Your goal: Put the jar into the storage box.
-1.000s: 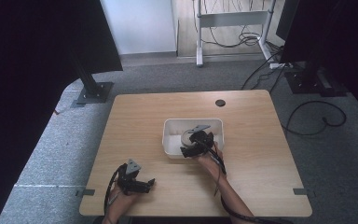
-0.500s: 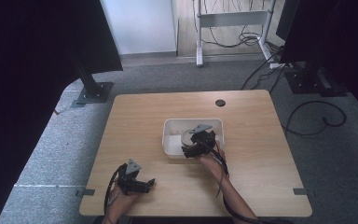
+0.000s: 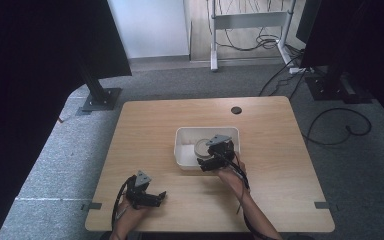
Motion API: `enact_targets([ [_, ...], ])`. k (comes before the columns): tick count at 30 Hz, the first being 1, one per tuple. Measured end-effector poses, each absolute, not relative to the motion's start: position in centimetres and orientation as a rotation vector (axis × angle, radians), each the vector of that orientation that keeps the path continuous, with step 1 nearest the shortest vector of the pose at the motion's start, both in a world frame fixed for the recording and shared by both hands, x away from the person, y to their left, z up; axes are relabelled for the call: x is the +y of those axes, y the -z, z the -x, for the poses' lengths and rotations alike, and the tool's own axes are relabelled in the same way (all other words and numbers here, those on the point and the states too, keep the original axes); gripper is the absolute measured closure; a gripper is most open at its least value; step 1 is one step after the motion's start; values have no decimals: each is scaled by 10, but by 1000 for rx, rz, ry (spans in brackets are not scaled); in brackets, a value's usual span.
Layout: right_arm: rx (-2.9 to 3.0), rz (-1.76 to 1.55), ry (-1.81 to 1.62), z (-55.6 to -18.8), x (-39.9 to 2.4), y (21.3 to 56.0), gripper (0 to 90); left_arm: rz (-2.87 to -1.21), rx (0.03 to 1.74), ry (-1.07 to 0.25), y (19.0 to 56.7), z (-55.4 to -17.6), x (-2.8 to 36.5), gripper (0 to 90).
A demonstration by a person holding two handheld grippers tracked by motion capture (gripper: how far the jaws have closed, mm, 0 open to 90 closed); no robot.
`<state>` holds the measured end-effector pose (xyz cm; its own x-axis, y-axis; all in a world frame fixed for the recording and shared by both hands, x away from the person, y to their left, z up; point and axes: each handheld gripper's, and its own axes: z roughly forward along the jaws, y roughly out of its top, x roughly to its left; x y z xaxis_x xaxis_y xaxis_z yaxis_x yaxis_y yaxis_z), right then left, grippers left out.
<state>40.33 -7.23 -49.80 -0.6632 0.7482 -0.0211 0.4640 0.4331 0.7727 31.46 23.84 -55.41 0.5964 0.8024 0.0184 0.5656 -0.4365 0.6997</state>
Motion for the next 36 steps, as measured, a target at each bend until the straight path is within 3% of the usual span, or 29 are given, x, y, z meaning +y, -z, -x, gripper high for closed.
enact_targets([
  [36,2336,-1011,-1101,-384,-96,498,42,-2164,1077,-464,554,-315,238,0],
])
